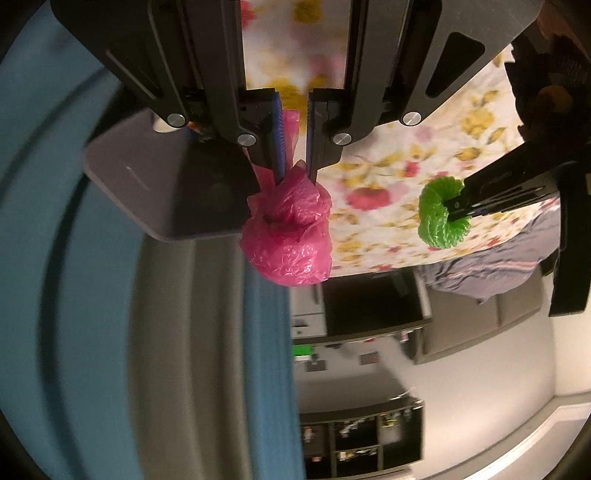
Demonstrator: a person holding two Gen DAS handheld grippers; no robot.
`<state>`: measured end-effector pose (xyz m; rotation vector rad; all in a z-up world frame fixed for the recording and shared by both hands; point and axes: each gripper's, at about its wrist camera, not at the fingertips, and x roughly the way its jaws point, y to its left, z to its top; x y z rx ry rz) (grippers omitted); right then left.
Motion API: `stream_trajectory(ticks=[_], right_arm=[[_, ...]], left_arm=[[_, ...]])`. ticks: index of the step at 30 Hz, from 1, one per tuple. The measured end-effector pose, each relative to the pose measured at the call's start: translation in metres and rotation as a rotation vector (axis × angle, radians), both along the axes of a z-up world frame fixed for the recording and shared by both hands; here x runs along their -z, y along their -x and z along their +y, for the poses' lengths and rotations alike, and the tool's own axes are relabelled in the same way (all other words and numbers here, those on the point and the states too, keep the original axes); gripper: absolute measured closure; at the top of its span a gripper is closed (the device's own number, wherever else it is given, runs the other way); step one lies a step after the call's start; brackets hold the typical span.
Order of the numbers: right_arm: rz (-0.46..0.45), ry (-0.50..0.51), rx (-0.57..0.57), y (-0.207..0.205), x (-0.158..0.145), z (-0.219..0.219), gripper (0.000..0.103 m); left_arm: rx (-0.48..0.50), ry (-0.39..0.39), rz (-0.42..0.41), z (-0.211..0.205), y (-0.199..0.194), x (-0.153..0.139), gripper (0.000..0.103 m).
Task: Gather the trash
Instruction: 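Carry the green scrubber and pink bag over the grey bin with both tools, then open the right tool to drop the pink bag while the left tool releases the scrubber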
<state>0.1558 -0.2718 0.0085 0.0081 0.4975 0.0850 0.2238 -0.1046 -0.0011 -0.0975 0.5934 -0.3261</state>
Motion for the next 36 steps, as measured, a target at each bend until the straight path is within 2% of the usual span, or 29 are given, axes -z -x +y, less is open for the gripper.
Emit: stream_trajectory(ticks=[6, 15, 19, 33, 36], right_arm=[[-0.010, -0.027, 0.087, 0.001, 0.005, -0.034, 0.092], [-0.009, -0.079, 0.182, -0.010, 0.015, -0.071, 0.092], [-0.005, -0.100, 0.204, -0.016, 0.019, -0.082, 0.092], [0.029, -0.125, 0.236, -0.035, 0.033, -0.100, 0.092], [0.035, -0.125, 0.237, -0.036, 0.036, -0.102, 0.091]], left_arm=[[0.119, 0.018, -0.018, -0.056, -0.008, -0.003, 0.090], [0.265, 0.064, 0.006, -0.114, -0.032, 0.008, 0.089], [0.311, 0.112, 0.059, -0.130, -0.047, 0.018, 0.089], [0.402, 0.124, 0.133, -0.167, -0.065, 0.050, 0.087], [0.414, 0.125, 0.147, -0.169, -0.066, 0.053, 0.082]])
